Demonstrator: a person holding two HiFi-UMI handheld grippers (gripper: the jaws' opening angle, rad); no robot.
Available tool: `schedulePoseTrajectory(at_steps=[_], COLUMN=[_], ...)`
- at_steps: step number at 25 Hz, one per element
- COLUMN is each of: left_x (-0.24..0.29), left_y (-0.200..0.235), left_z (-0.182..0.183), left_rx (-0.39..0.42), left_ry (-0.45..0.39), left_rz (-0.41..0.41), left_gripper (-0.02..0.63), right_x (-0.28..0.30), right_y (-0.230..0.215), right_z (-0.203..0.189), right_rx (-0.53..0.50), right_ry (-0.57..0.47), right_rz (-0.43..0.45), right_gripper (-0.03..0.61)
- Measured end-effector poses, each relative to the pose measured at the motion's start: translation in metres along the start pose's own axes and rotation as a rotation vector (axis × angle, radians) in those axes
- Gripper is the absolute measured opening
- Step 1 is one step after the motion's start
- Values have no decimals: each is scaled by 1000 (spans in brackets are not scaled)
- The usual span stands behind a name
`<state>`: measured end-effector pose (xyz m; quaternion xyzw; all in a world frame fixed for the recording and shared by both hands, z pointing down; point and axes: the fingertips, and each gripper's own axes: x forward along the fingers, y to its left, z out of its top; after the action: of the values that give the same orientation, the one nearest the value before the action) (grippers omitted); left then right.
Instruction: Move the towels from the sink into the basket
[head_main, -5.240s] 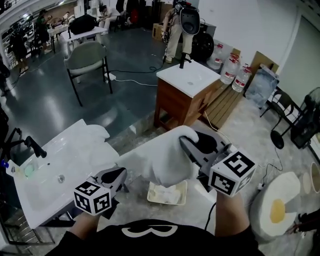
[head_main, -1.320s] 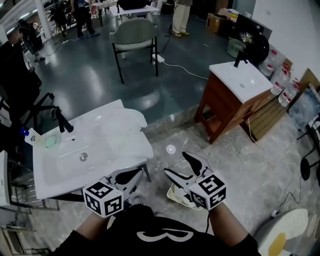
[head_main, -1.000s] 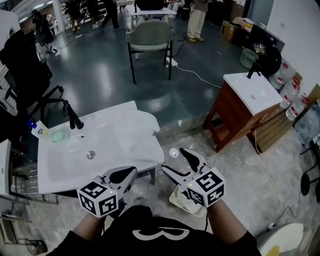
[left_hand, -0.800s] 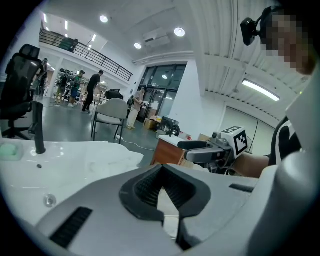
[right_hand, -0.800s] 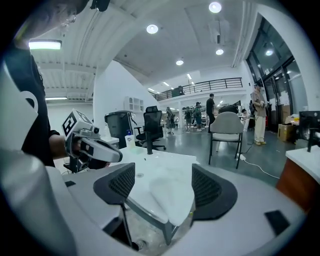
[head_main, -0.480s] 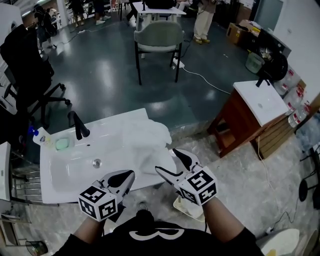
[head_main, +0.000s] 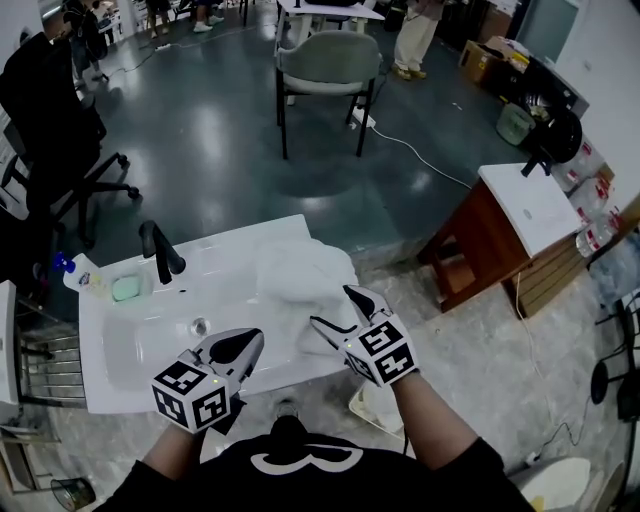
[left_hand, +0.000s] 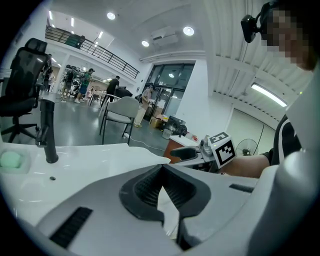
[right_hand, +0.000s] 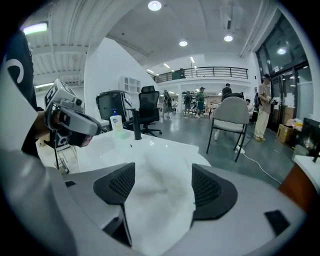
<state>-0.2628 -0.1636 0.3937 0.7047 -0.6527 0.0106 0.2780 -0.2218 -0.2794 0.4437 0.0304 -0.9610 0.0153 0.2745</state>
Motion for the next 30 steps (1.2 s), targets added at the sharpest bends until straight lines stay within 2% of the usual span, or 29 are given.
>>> schedulePoseTrajectory(at_steps=[11,18,21,25,30], left_x=[-3,0,2,4,4], left_y=[35,48,51,54,58], left_z=[3,2,1,-3,-3], left_rx=[-14,-14,-18,-20,-17], left_ry=[10,23,28,41,39], left_rz=[20,23,23,27,33], left_gripper=[6,6,7,6,6], right_x=[54,72,75,76,76], right_y=[-21,-20,-23,-27,-31], right_z=[-34,-53,-57,-58,-58], right_rx=[-20,-42,-11,-28,0], right_ry=[134,200,203,229,221], right_rz=[-48,-34,-38,-54,-48], right_gripper=[334,329,278,197,135])
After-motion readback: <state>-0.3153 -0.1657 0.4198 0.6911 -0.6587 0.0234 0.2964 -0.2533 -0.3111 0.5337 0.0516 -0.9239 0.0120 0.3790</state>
